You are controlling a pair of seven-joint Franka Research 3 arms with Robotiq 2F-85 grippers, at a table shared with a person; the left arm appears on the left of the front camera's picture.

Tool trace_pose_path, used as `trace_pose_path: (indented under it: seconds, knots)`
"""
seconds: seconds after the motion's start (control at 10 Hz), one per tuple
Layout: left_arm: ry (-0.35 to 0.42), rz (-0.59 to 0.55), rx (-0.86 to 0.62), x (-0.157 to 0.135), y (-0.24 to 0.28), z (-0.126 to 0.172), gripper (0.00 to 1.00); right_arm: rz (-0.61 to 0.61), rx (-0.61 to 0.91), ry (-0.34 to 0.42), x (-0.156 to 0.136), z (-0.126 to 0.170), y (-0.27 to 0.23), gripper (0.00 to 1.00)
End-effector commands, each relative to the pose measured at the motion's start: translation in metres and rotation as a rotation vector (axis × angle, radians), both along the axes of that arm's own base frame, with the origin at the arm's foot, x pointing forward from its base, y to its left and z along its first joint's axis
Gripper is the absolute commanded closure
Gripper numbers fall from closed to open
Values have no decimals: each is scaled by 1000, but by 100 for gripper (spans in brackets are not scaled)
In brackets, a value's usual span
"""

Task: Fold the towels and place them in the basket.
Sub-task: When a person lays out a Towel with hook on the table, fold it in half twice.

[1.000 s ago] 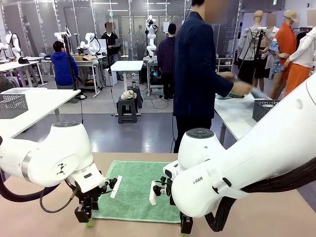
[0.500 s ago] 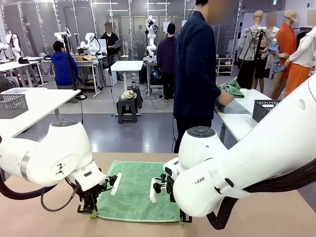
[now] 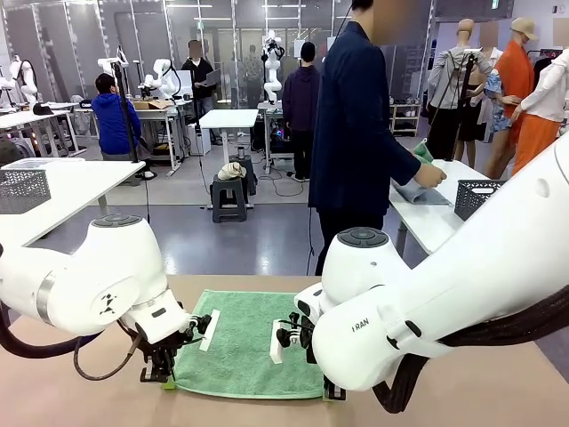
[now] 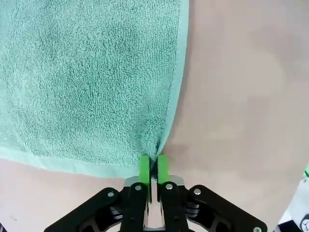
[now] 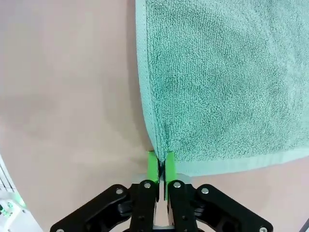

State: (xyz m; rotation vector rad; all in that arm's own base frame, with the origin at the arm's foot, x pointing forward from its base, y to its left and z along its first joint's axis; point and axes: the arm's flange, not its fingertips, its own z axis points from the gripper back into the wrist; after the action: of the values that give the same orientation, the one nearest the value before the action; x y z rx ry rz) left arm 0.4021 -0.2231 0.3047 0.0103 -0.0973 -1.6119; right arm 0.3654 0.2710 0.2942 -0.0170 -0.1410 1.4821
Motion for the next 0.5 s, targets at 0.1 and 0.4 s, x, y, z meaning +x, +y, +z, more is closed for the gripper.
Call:
trace_pose_path:
  seconds: [0.1, 0.4]
  knots:
    - [6, -9, -11, 0, 0, 0, 100, -1, 0, 0, 0, 0, 0, 100]
    - [6, -9, -11, 0, 0, 0, 100, 0, 1, -1, 0, 0, 0, 93]
